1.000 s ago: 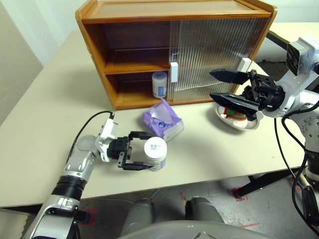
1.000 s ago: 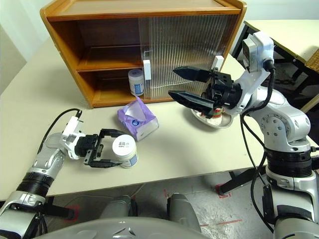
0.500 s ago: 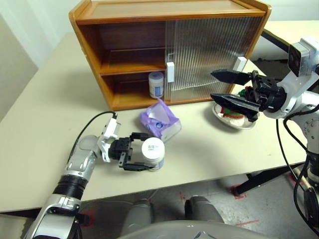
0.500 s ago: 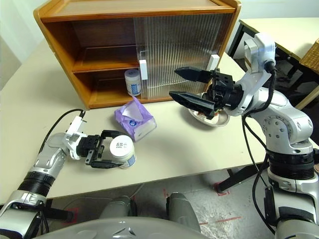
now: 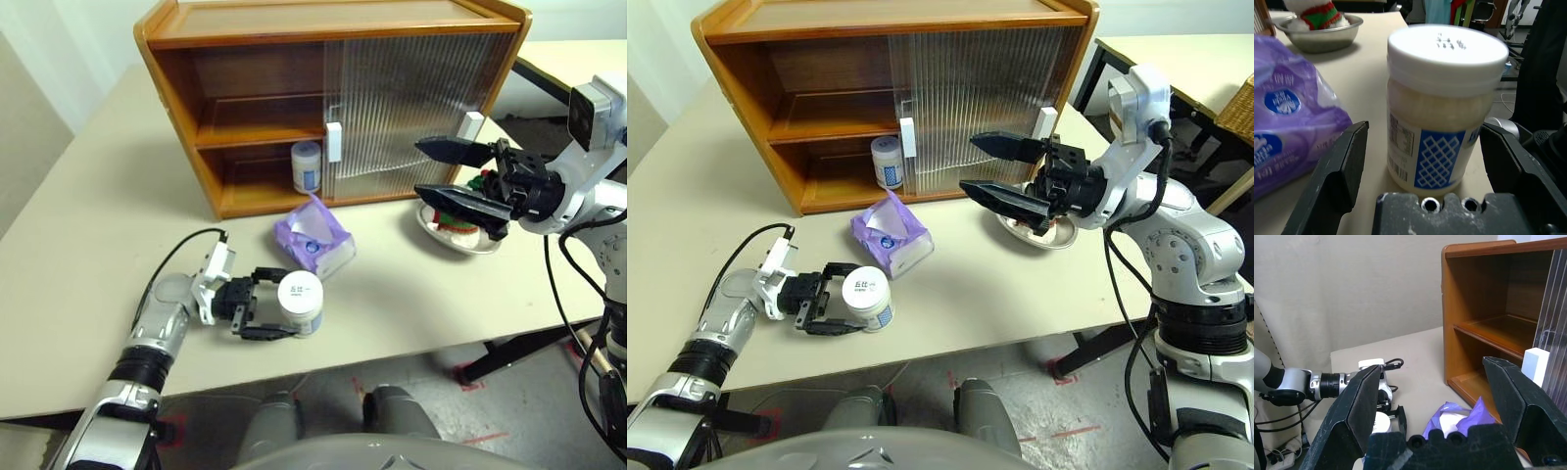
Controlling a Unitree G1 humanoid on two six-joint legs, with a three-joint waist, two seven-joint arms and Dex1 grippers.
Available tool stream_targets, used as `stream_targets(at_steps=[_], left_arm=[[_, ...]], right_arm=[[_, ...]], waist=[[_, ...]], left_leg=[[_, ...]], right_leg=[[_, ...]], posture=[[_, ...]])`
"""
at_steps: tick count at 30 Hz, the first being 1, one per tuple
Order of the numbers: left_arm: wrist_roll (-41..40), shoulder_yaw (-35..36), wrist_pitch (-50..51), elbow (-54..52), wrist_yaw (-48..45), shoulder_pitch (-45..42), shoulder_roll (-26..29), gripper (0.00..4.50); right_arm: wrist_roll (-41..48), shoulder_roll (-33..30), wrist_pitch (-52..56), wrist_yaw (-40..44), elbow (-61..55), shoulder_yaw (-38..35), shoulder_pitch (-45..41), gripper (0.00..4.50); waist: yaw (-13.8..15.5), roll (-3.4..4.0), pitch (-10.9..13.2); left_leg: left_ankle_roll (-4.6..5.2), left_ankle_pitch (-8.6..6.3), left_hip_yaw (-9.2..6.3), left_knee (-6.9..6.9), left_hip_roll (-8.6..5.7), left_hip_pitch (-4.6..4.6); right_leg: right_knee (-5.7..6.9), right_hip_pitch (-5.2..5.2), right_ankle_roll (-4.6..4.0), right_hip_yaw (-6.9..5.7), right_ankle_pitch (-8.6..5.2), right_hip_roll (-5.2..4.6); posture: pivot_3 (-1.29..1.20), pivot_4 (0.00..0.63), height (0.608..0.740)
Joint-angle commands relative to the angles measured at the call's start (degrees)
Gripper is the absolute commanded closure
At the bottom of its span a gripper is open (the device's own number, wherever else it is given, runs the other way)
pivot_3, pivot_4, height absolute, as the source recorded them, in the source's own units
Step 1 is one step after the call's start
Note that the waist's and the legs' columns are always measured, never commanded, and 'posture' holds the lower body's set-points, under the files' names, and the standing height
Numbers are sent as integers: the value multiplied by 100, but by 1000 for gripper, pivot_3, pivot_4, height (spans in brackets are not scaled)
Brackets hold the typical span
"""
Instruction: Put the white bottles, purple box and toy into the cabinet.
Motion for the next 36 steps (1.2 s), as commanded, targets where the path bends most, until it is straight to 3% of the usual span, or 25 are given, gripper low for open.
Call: stream_targets(at_steps=[1, 5, 16, 20, 28, 36], left_arm=[[-35, -149, -148, 253, -41, -78, 50, 408], [-97, -207, -234, 388, -41, -105, 71, 1468], [-269, 13, -34, 224, -10, -253, -32, 1467], [-442, 423, 493, -302, 542, -516, -182, 1467], [-723, 899, 1569, -1523, 981, -433, 47, 1467], [-580, 1574, 2030, -1202, 2409, -734, -97, 1467]], right_arm=[[53, -42, 2, -18, -77, -110, 19, 0], [54, -35, 1, -24, -78, -109, 22, 0], [23, 2, -32, -11, -31, -74, 9, 0], [5, 37, -52, 2, -2, -41, 2, 0], [-40, 127, -87, 56, 69, 26, -34, 0], [-89, 240, -127, 84, 83, 78, -31, 0]], waist=[[1, 0, 0], [1, 0, 0], [3, 0, 0], [21, -5, 3], [2, -4, 3], [24, -4, 4]], left_leg=[[0, 0, 0, 0, 0, 0], [0, 0, 0, 0, 0, 0], [-2, -1, 0, 0, 1, 1], [0, 0, 0, 0, 0, -2], [3, 1, 2, -1, 1, -6], [3, 2, 1, -1, 0, -3]], right_leg=[[0, 0, 0, 0, 0, 0], [0, 0, 1, 0, 0, 0], [2, 0, 2, -1, 1, 0], [0, -1, 6, -1, 3, 0], [-2, -1, 11, 3, 0, 6], [0, 1, 19, 3, 2, 5]], posture=[[-62, 0, 740], [-60, 0, 740], [-48, 0, 740], [-46, 0, 740], [-32, 0, 740], [-15, 0, 740]])
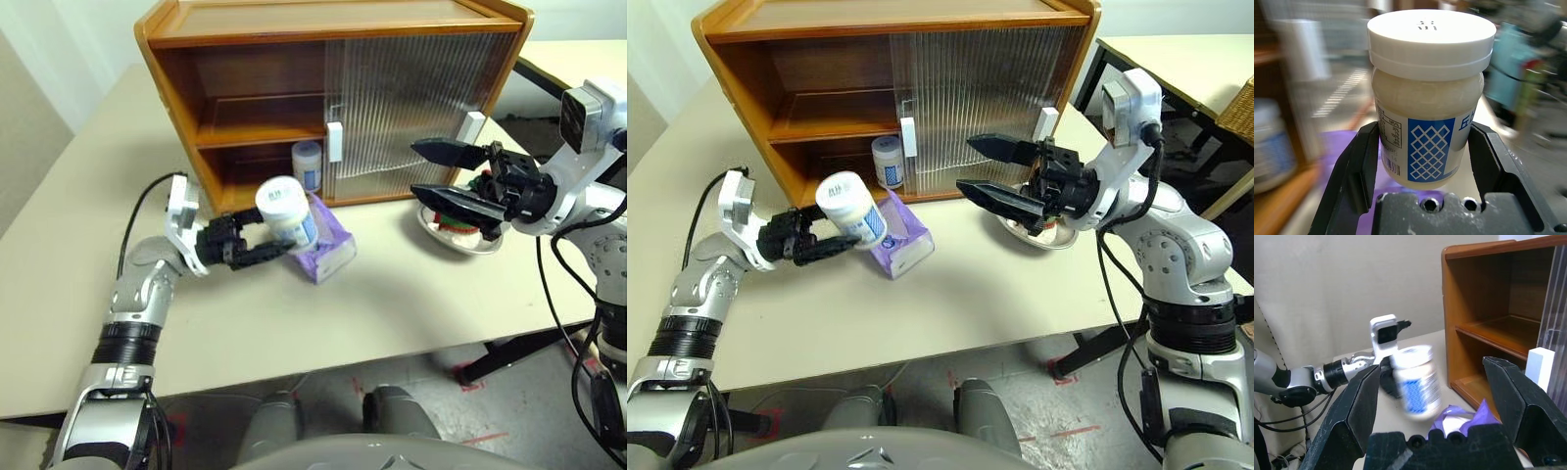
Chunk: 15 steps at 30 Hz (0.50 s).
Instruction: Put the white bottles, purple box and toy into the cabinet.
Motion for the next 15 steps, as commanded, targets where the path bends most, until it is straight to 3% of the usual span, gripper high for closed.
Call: stream_targets(at_steps=[1, 15], left_arm=[[97, 208, 128, 118, 571, -138, -97, 1467], [1086, 277, 27, 87, 3002, 102, -612, 1467]], right_arm=[[-50, 24, -98, 45, -5, 26, -26, 0], [-38, 58, -102, 30, -88, -4, 84, 0]], waist=[[2, 0, 0], [-2, -1, 0]], left_leg=[[0, 0, 0, 0, 0, 1], [-7, -4, 0, 0, -1, -2]], right_leg=[[0, 1, 0, 0, 0, -1], [-2, 0, -21, 0, 13, -2]], posture=[[-15, 0, 740], [-25, 0, 740]])
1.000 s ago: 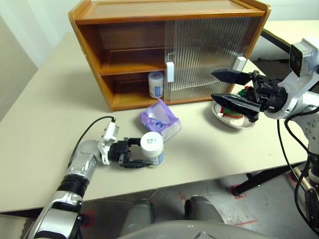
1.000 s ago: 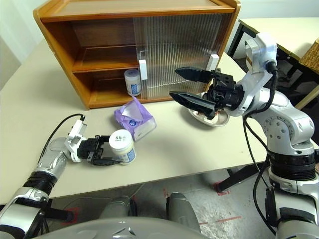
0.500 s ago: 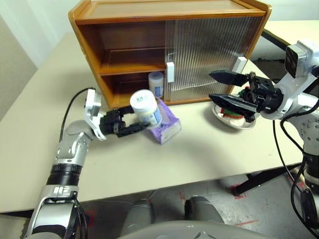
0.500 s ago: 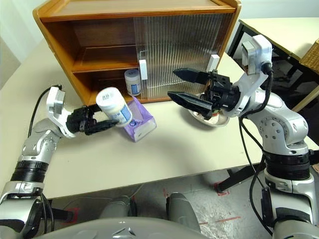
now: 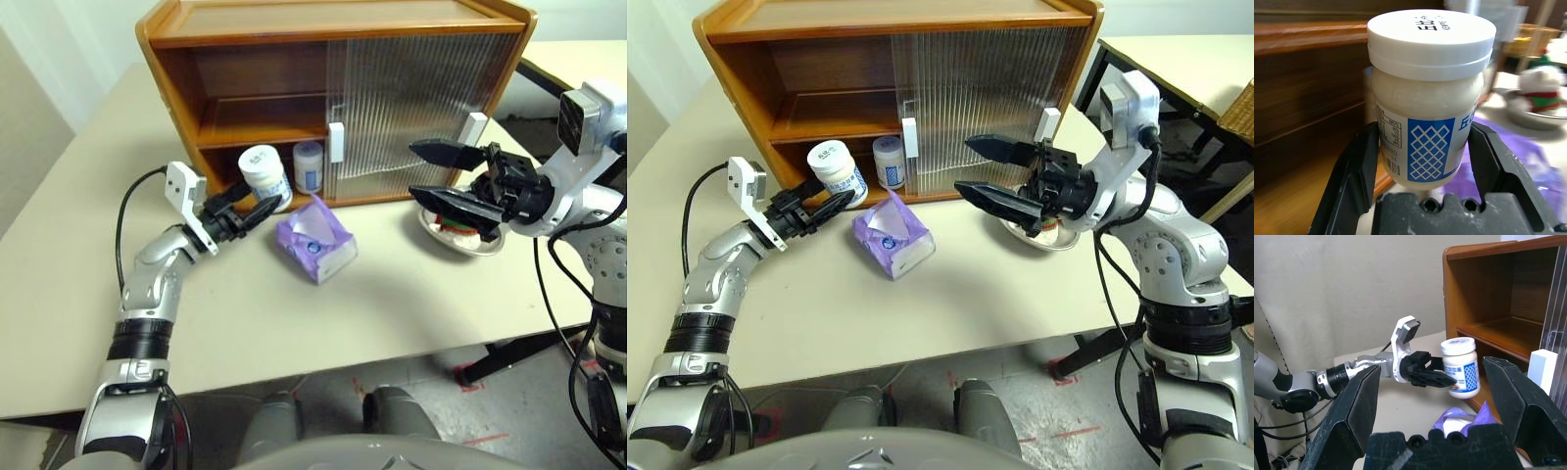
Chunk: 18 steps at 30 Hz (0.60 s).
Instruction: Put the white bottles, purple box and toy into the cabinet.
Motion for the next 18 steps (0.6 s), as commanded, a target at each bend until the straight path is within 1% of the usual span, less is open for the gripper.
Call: stream_targets(at_steps=[1, 10, 13, 18], left_arm=[[215, 77, -48, -41, 467, 158, -121, 1467], [559, 56, -142, -1, 1319, 260, -417, 1467], [663, 64, -229, 107, 1522, 174, -512, 1467], [990, 82, -489, 529, 2212, -132, -798, 1467]], right_arm=[[4, 13, -58, 9, -80, -6, 36, 0], [4, 29, -66, 1, -78, -5, 42, 0], [10, 37, -60, -11, -84, -12, 45, 0], [11, 56, -62, -43, -102, -25, 60, 0]], waist=[[-3, 0, 0], [7, -2, 0], [8, -2, 0], [12, -4, 0]], left_leg=[[-3, -2, 0, 0, 0, 1], [-16, -9, 0, 0, -1, 0], [-16, -9, 1, 0, -2, 0], [-15, -9, 1, 0, -4, -1]], right_leg=[[0, 0, -1, 0, 0, 0], [-1, 0, -2, -1, 3, 0], [-2, 0, -2, -1, 3, 0], [-3, 1, -1, 0, 4, 1]], posture=[[-25, 0, 740], [-27, 0, 740], [-28, 0, 740], [-33, 0, 740]])
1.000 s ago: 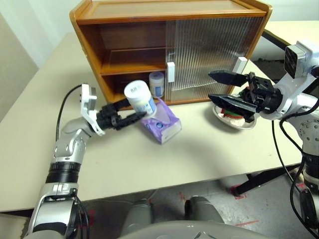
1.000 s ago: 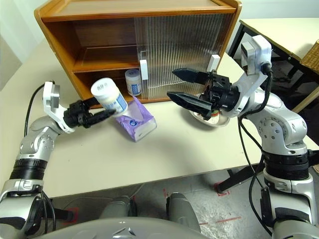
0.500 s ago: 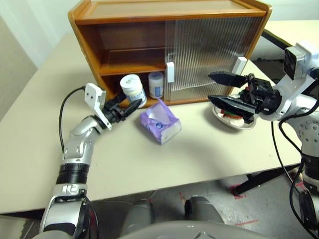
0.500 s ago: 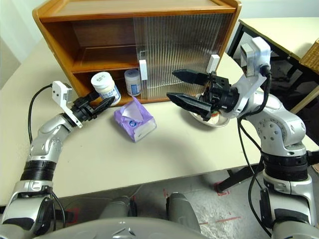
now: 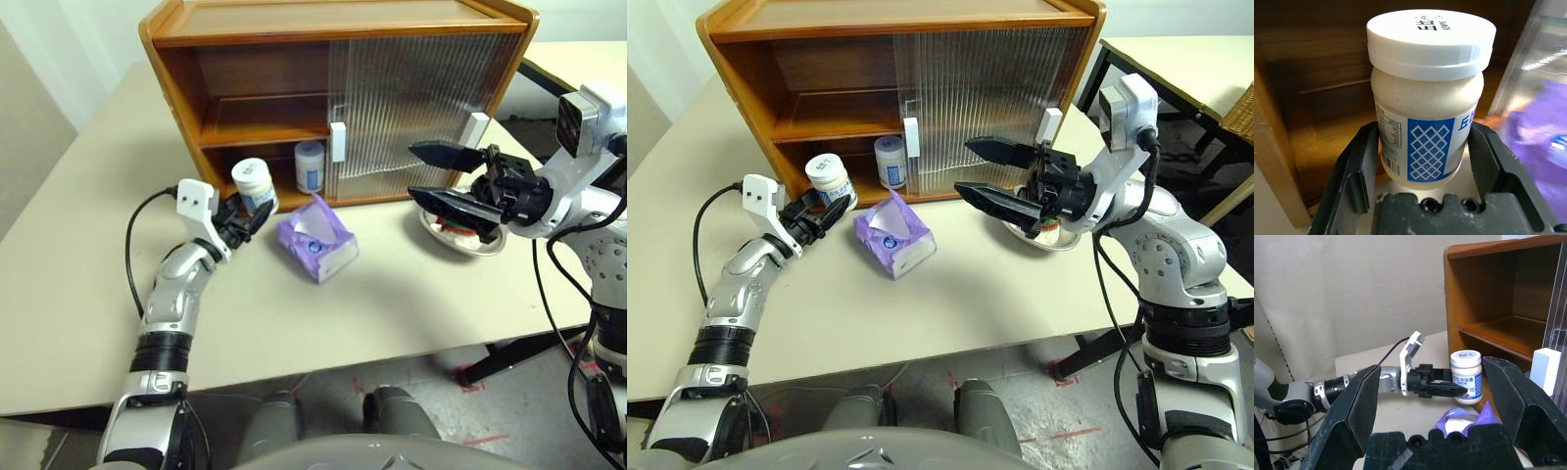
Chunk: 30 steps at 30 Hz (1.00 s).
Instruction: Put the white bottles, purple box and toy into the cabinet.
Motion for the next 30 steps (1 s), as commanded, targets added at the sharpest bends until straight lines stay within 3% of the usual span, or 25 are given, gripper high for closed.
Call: stream_targets(at_steps=[1, 9, 30], left_arm=[[250, 32, -316, 222, 445, -280, -147, 1467], [595, -56, -516, 679, 1240, -709, -682, 1467], [1111, 64, -1345, 3091, 2550, -2153, -899, 1467]], right_arm=[[15, 15, -57, -24, -104, -26, 42, 0], [60, 21, 2, -96, -210, -43, 123, 0], [57, 36, -23, -154, -237, -48, 170, 0]], waist=[[0, -1, 0], [1, -5, -2], [-12, -14, 0]], left_leg=[[0, 0, 0, 0, -1, 0], [0, 0, -1, 0, -6, -5], [-1, -1, -2, 0, -10, -8]], right_leg=[[0, 0, 1, 0, 0, 0], [-9, 2, 7, 1, 5, 0], [-18, 3, 15, 2, 10, 5]], posture=[[-33, 0, 740], [-40, 0, 740], [-50, 0, 740]])
